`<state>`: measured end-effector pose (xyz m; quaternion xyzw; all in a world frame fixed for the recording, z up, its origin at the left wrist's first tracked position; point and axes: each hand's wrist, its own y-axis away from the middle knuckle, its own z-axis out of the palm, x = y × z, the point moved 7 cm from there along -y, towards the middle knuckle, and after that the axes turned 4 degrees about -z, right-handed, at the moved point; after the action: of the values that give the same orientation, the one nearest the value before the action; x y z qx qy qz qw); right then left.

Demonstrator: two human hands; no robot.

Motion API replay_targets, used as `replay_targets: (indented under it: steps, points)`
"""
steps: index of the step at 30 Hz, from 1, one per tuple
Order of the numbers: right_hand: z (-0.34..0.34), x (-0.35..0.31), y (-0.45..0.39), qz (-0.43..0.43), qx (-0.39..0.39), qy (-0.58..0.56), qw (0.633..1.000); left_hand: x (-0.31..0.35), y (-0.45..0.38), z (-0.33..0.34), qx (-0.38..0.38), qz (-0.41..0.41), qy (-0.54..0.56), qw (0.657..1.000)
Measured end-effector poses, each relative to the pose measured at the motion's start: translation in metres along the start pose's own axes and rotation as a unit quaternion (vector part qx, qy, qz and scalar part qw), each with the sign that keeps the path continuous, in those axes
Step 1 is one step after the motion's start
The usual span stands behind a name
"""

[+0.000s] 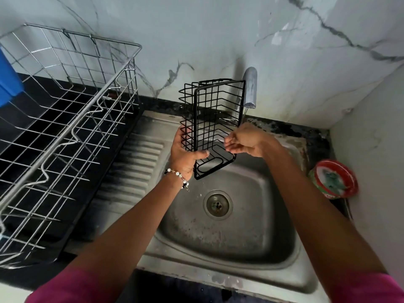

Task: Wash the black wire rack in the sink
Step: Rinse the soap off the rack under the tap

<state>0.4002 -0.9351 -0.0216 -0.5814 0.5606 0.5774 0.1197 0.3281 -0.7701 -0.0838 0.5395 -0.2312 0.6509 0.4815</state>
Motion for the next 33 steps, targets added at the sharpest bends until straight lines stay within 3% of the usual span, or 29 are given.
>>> replay_targets:
  steps: [2,6,10,13,18,23,27,31,33]
  points:
    - [-0.001,0.001,0.002,0.007,-0.016,-0.032,0.999,-0.001,0.002,0.001,-0.003,-0.012,0.014,1.000]
    - [-0.019,0.003,-0.003,0.005,0.060,0.070,0.996,-0.001,0.002,0.002,-0.002,-0.022,0.033,0.999]
    - [-0.011,0.009,0.000,0.017,0.003,0.052,0.998,0.002,0.002,0.001,0.006,-0.022,0.040,0.999]
    - [-0.018,0.004,-0.003,-0.007,0.065,0.078,0.995,0.004,0.004,0.001,0.004,-0.031,0.047,0.998]
    - [0.012,-0.004,0.009,-0.022,-0.103,-0.062,0.993,-0.004,0.001,0.002,-0.022,-0.062,0.058,0.996]
    - [0.005,-0.005,0.005,-0.032,-0.039,-0.041,0.998,-0.022,-0.004,0.005,-0.036,-0.114,0.076,0.990]
    - [0.025,-0.005,0.015,-0.019,-0.146,-0.030,0.989,-0.029,-0.003,0.022,-0.054,-0.153,0.133,0.978]
    - [0.010,-0.004,0.010,-0.038,-0.036,0.100,0.994,-0.030,-0.005,0.031,-0.064,-0.157,0.122,0.978]
    - [0.006,-0.003,0.005,-0.051,0.004,0.067,0.996,-0.028,-0.007,0.034,-0.055,-0.146,0.127,0.980]
